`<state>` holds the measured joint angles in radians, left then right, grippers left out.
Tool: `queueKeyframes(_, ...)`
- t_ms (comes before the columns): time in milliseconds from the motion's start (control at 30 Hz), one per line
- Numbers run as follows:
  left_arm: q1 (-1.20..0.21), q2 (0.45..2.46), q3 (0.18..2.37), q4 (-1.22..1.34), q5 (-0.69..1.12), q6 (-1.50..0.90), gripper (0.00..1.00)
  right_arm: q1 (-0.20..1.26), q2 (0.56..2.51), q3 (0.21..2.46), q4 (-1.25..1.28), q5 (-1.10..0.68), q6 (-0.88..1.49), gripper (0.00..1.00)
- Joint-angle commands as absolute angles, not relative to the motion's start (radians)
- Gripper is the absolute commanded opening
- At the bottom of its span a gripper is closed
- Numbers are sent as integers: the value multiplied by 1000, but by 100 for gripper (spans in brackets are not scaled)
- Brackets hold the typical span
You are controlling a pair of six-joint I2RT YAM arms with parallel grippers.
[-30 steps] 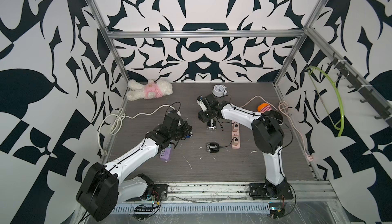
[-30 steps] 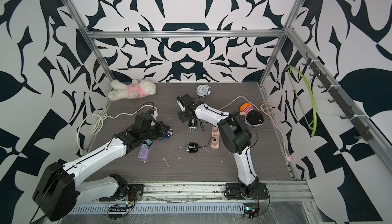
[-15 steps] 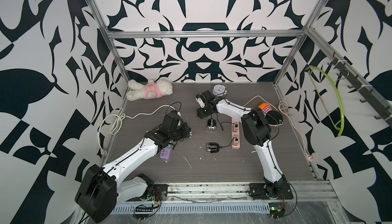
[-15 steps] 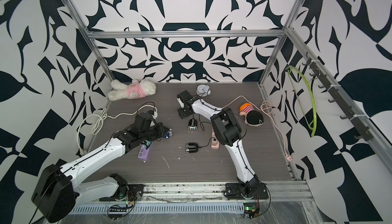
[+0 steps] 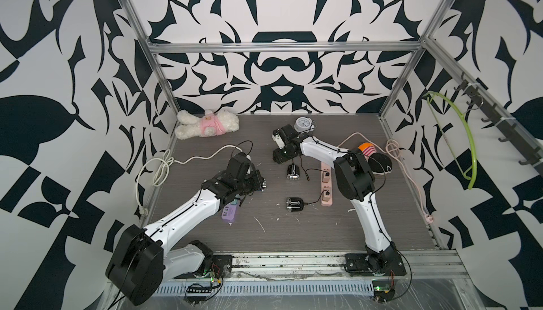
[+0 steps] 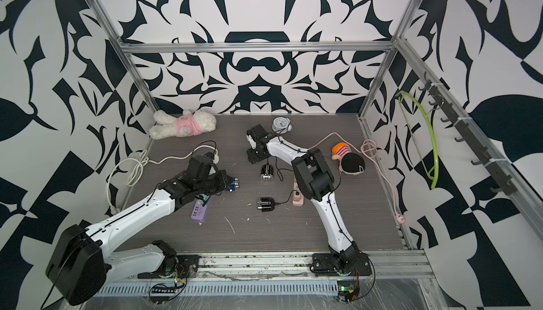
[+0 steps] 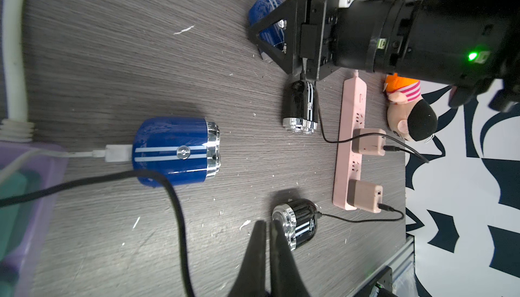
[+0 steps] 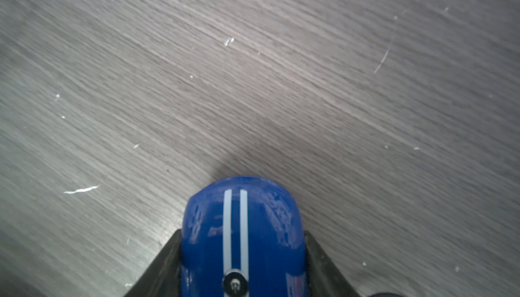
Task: Unplug the electric shaver
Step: Place the charging cable at the center of the board.
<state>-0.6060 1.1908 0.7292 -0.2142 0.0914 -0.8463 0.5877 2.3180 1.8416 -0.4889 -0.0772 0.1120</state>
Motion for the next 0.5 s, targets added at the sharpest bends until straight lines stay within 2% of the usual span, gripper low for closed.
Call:
queueKeyframes(0,-615,1202,761,-221,73,-832,5,578,2271,1810,-470,-89,123,24)
queueKeyframes(67,-620,1204,759,-220,66,-834,12,576,2253,1795,-459,-98,120,32)
queueKeyframes(233,-633,1214,759,-224,57,-836,13,575,2228,1765,-453,-107,102,49)
queueKeyframes(433,-656,1225,764,-225,37,-847,14,573,2184,1712,-424,-119,90,52)
queueKeyframes(467,-663,1229,767,-224,34,-847,17,572,2178,1705,-424,-119,88,53)
